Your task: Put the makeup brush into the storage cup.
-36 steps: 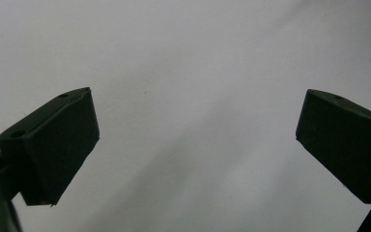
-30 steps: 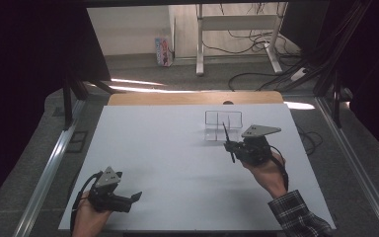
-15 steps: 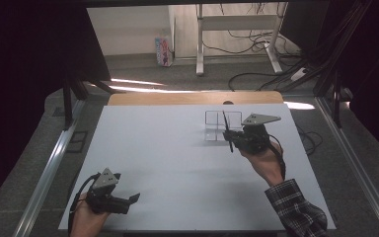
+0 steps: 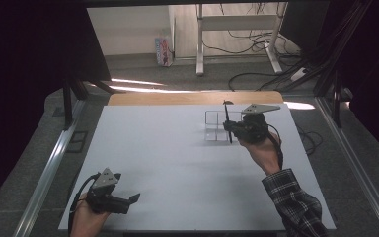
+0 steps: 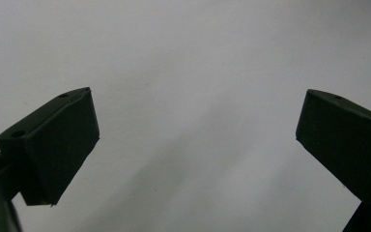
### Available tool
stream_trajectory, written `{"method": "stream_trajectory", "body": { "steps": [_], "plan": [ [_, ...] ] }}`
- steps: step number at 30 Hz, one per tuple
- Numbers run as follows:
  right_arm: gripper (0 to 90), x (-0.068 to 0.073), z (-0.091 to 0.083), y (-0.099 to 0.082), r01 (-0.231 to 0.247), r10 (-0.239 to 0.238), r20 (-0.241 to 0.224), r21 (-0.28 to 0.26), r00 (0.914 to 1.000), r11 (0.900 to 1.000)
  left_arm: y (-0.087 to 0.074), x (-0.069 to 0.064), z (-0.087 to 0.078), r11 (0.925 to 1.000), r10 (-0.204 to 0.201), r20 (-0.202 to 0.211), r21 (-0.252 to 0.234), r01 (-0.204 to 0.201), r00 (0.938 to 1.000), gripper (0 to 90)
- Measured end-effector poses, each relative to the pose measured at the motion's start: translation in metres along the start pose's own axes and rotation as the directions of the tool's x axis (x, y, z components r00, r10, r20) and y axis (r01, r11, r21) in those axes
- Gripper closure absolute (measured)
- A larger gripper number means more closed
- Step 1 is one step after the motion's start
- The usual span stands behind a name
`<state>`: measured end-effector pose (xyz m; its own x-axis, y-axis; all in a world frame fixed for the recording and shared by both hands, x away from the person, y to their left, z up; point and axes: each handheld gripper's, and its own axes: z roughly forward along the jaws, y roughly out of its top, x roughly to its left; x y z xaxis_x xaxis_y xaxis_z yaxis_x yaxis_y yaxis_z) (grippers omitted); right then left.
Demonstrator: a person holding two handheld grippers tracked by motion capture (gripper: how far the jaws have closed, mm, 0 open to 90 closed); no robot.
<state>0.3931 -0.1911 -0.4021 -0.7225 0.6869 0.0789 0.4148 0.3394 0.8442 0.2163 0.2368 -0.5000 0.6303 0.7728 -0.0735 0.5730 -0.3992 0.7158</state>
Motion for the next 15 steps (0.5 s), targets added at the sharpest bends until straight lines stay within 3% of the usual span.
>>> {"method": "stream_trajectory", "body": {
  "steps": [15],
  "plan": [
    [82.7,-0.020,0.012,0.013,-0.019,0.020,0.043,-0.012,0.9989,0.9997,0.000,0.001,0.000,1.0000,-0.001,-0.003,-0.007,0.001,1.0000,2.0]
  ]
}}
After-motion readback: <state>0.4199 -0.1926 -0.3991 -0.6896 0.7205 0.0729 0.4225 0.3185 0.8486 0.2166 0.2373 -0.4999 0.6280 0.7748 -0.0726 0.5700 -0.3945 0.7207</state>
